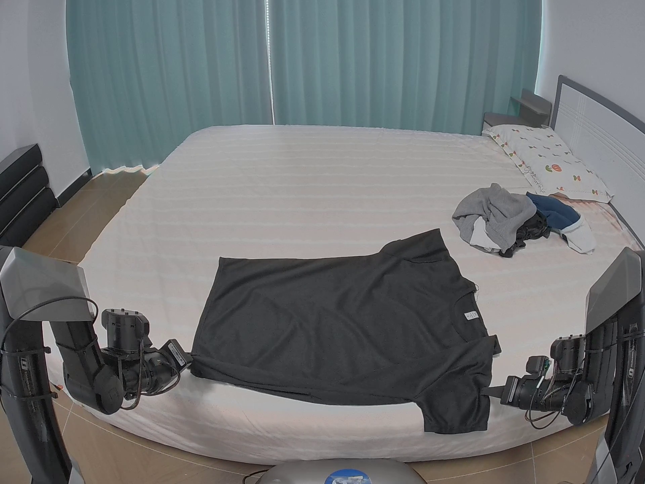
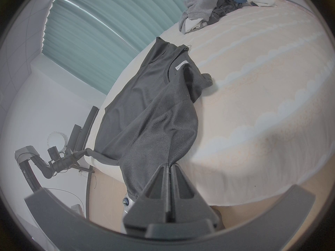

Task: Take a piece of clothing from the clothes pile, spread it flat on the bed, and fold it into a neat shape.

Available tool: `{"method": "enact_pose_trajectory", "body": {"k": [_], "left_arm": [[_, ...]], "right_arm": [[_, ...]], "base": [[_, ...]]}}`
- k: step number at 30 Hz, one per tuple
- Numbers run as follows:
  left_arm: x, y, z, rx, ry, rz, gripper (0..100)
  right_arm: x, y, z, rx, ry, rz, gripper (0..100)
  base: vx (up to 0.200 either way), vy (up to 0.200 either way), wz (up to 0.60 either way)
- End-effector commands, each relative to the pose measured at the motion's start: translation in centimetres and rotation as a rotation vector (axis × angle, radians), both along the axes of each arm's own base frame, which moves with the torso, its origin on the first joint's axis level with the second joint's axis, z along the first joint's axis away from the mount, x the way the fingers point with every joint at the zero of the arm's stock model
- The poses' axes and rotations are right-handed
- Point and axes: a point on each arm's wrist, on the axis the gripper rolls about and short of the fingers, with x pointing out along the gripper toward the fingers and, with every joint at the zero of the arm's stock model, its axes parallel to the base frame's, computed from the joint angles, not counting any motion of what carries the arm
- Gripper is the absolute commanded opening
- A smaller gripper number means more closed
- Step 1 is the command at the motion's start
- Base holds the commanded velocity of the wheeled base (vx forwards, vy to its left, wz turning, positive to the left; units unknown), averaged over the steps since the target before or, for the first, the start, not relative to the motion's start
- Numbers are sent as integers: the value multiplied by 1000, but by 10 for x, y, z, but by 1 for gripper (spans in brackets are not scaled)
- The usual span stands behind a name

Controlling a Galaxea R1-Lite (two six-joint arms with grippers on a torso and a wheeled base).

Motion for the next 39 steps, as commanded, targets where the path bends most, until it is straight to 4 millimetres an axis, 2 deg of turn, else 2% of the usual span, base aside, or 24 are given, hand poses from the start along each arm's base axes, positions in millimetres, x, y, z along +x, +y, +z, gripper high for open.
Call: {"method": "enact_pose_trajectory", "body": {"k": [1,6,15,29,30,35,39], "left_arm": [[4,1,-1,13,-9,-3,0],[-8,1,-8,79,54,-63,0],[-30,1,-7,132,117,-127,0],[-29,1,-11,149,123,-143,0],[-30,1,-11,150,124,-146,100],[-25,-1,-19,194,109,-206,100],[-29,-1,-25,242,99,-269,100]], "right_arm": [[2,-1,1,2,-17,-4,0],[2,-1,1,4,-17,-7,0],[2,-1,1,5,-13,-8,0],[2,-1,0,8,-8,-5,0],[2,-1,0,7,-11,-5,0],[2,-1,0,8,-13,-3,0],[3,-1,0,10,-14,-2,0]], "base": [[0,0,0],[0,0,0],[0,0,0],[0,0,0],[0,0,0],[0,0,0],[0,0,0]]}}
